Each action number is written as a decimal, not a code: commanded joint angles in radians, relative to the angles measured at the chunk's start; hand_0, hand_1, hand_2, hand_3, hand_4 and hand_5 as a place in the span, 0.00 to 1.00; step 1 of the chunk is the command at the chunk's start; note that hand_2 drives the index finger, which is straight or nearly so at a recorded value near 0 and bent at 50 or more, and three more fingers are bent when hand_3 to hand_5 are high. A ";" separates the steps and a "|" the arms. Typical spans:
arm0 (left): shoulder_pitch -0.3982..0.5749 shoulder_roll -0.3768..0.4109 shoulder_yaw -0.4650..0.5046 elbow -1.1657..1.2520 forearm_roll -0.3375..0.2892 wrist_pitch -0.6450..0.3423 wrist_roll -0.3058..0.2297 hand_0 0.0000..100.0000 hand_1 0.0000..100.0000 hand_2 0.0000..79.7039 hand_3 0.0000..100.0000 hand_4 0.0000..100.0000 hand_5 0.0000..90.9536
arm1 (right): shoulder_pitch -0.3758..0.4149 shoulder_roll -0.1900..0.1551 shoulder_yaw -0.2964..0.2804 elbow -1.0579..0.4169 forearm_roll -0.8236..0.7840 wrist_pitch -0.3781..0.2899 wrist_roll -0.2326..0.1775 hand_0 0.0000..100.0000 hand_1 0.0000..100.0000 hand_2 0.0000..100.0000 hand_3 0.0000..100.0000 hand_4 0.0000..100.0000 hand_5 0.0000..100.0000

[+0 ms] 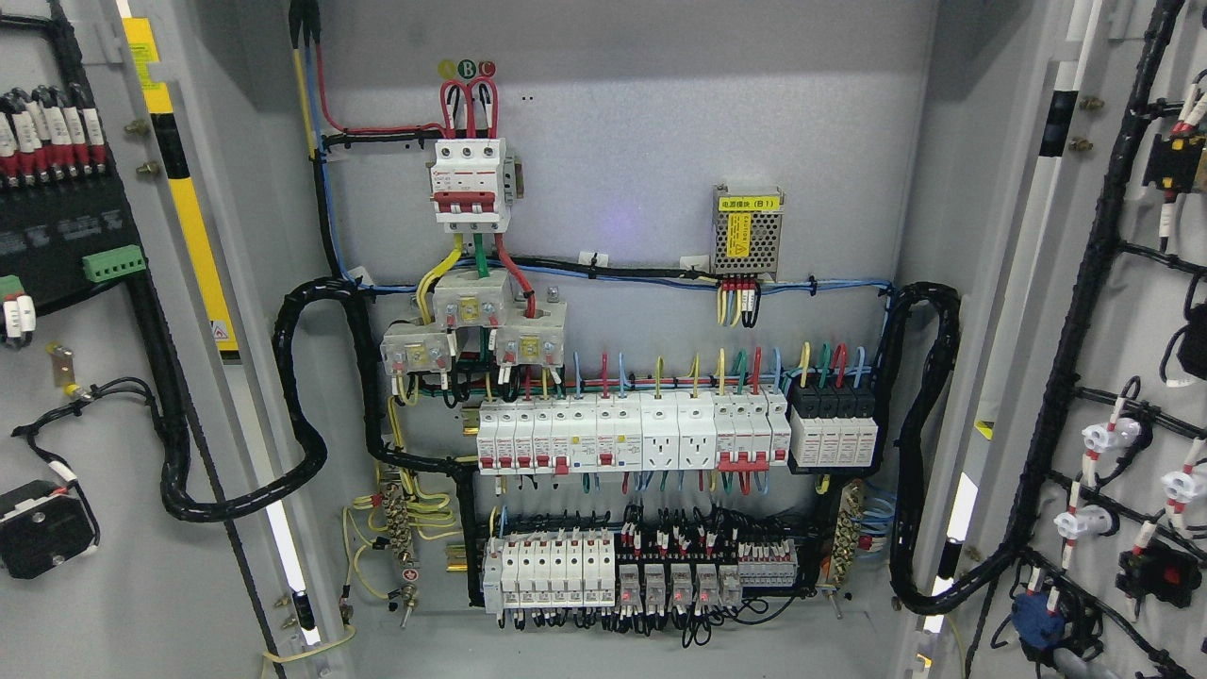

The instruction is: Open door with both hands

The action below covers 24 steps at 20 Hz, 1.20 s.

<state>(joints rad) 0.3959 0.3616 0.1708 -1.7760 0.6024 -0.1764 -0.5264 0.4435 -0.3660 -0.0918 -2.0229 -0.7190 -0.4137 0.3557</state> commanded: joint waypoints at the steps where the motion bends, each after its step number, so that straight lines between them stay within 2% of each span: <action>1: 0.037 -0.130 -0.179 0.125 -0.050 0.000 0.115 0.00 0.00 0.00 0.00 0.00 0.00 | 0.001 0.033 0.286 0.156 0.142 0.001 -0.004 0.22 0.01 0.00 0.00 0.00 0.00; 3: 0.041 -0.161 -0.177 0.183 -0.052 0.000 0.210 0.00 0.00 0.00 0.00 0.00 0.00 | 0.001 0.058 0.325 0.271 0.216 -0.002 -0.004 0.22 0.01 0.00 0.00 0.00 0.00; 4: 0.044 -0.162 -0.179 0.217 -0.052 -0.002 0.239 0.00 0.00 0.00 0.00 0.00 0.00 | 0.001 0.070 0.339 0.332 0.237 -0.001 -0.006 0.22 0.01 0.00 0.00 0.00 0.00; 6: 0.049 -0.165 -0.183 0.294 -0.050 -0.003 0.253 0.00 0.00 0.00 0.00 0.00 0.00 | -0.003 0.088 0.359 0.493 0.295 0.006 -0.006 0.22 0.01 0.00 0.00 0.00 0.00; 10: 0.050 -0.230 -0.174 0.562 -0.046 0.009 0.249 0.00 0.00 0.00 0.00 0.00 0.00 | -0.028 0.188 0.354 0.853 0.386 -0.004 -0.004 0.22 0.01 0.00 0.00 0.00 0.00; 11: 0.049 -0.233 -0.177 0.649 -0.047 0.008 0.249 0.00 0.00 0.00 0.00 0.00 0.00 | -0.031 0.203 0.353 0.924 0.388 -0.004 -0.004 0.22 0.01 0.00 0.00 0.00 0.00; 15: -0.015 -0.254 -0.171 1.016 -0.049 -0.002 0.249 0.00 0.00 0.00 0.00 0.00 0.00 | -0.035 0.226 0.354 1.186 0.395 0.004 -0.007 0.22 0.01 0.00 0.00 0.00 0.00; 17: -0.066 -0.257 -0.171 1.174 -0.047 -0.003 0.249 0.00 0.00 0.00 0.00 0.00 0.00 | -0.072 0.229 0.351 1.336 0.449 0.006 -0.010 0.22 0.01 0.00 0.00 0.00 0.00; 21: -0.169 -0.273 -0.182 1.436 -0.053 0.000 0.229 0.00 0.00 0.00 0.00 0.00 0.00 | -0.161 0.231 0.345 1.650 0.539 0.007 -0.116 0.22 0.01 0.00 0.00 0.00 0.00; 22: -0.193 -0.273 -0.186 1.495 -0.055 0.000 0.215 0.00 0.00 0.00 0.00 0.00 0.00 | -0.181 0.231 0.345 1.705 0.539 0.009 -0.132 0.22 0.01 0.00 0.00 0.00 0.00; 24: -0.216 -0.273 -0.191 1.561 -0.058 0.003 0.195 0.00 0.00 0.00 0.00 0.00 0.00 | -0.213 0.231 0.345 1.776 0.541 0.038 -0.136 0.22 0.01 0.00 0.00 0.00 0.00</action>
<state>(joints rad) 0.2756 0.1437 0.0195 -0.8258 0.5507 -0.1723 -0.3058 0.3162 -0.1866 0.2155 -0.8988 -0.2346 -0.3991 0.2470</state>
